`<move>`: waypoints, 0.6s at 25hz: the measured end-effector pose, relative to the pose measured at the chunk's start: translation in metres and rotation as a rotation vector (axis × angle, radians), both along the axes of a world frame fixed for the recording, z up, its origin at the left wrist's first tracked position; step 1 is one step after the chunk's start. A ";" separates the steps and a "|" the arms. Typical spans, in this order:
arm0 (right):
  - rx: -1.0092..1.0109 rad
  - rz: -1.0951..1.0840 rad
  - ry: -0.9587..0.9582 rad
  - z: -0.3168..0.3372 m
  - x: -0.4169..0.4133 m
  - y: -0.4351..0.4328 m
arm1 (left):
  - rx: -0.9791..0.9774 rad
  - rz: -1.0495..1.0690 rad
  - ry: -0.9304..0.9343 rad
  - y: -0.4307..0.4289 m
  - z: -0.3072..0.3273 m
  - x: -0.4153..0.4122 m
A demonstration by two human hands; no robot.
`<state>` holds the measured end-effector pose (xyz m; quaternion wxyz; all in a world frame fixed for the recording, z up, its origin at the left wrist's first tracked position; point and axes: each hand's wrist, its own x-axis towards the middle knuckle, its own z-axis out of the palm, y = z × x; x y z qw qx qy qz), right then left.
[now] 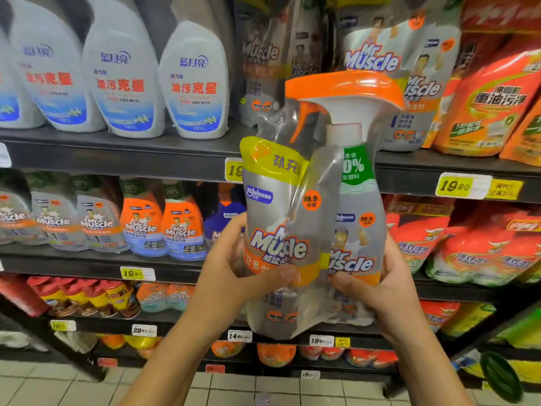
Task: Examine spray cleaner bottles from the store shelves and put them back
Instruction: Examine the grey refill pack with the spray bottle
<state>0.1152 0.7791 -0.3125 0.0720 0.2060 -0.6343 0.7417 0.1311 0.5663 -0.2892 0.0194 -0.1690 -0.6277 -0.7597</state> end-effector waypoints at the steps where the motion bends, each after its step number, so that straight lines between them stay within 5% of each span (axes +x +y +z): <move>1: 0.009 0.004 -0.002 0.000 0.000 0.002 | 0.002 -0.003 0.007 0.000 -0.002 -0.001; 15: 0.100 0.062 -0.107 -0.012 -0.008 0.015 | -0.158 0.027 0.092 -0.004 -0.012 -0.005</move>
